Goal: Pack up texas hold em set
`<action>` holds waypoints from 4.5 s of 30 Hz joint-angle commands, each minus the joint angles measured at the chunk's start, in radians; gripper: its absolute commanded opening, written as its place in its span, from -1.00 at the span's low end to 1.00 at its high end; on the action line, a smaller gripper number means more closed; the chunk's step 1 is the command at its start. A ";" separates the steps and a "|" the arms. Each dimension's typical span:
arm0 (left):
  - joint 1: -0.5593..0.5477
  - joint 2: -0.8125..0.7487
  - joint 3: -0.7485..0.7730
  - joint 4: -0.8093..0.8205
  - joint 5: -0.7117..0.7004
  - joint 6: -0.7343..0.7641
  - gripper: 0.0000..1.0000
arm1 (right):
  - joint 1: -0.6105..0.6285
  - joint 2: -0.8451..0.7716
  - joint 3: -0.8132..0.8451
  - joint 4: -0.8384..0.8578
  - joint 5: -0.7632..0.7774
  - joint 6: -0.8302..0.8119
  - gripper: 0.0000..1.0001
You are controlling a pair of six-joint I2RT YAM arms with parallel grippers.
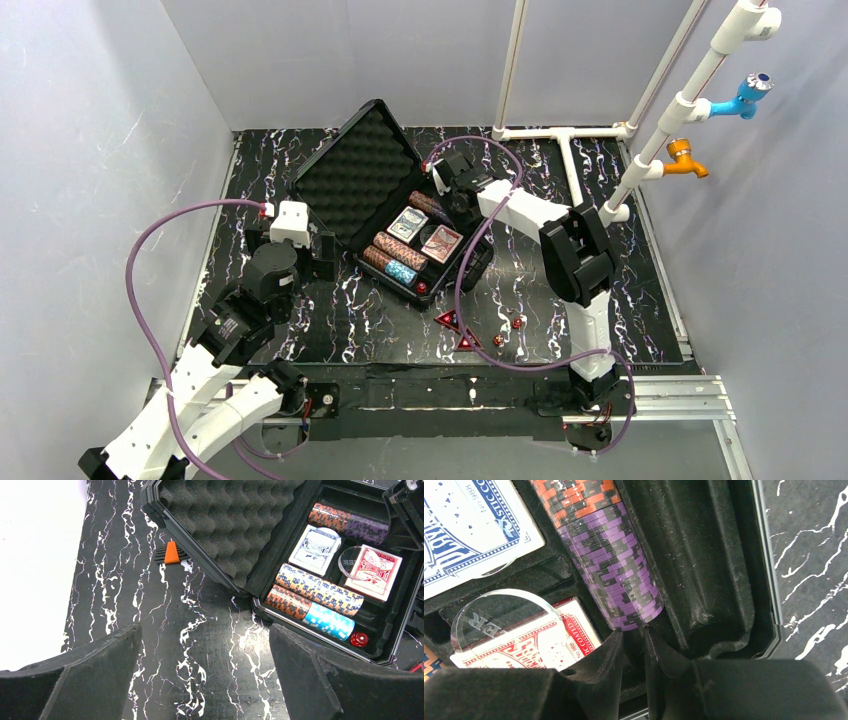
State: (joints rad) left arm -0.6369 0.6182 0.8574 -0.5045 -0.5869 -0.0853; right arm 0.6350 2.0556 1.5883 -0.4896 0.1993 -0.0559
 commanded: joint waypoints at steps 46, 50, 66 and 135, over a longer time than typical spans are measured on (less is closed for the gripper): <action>0.005 0.023 0.011 0.002 0.251 0.007 0.97 | -0.001 -0.802 -0.522 -0.346 0.162 0.753 0.75; 0.005 0.018 0.011 0.001 0.250 0.007 0.97 | 0.005 -0.843 -0.636 -0.356 0.147 0.853 0.70; 0.004 0.015 0.010 0.000 0.246 0.010 0.97 | 0.052 -0.831 -0.803 -0.318 0.162 1.050 0.47; 0.005 0.041 0.005 0.001 0.218 0.015 0.97 | 0.098 -0.465 -0.252 -0.010 0.255 0.558 -0.97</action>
State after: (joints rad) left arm -0.6369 0.6613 0.8574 -0.5030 -0.3435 -0.0834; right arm 0.7296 1.5448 1.2526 -0.5457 0.4545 0.5705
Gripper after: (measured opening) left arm 0.983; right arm 0.311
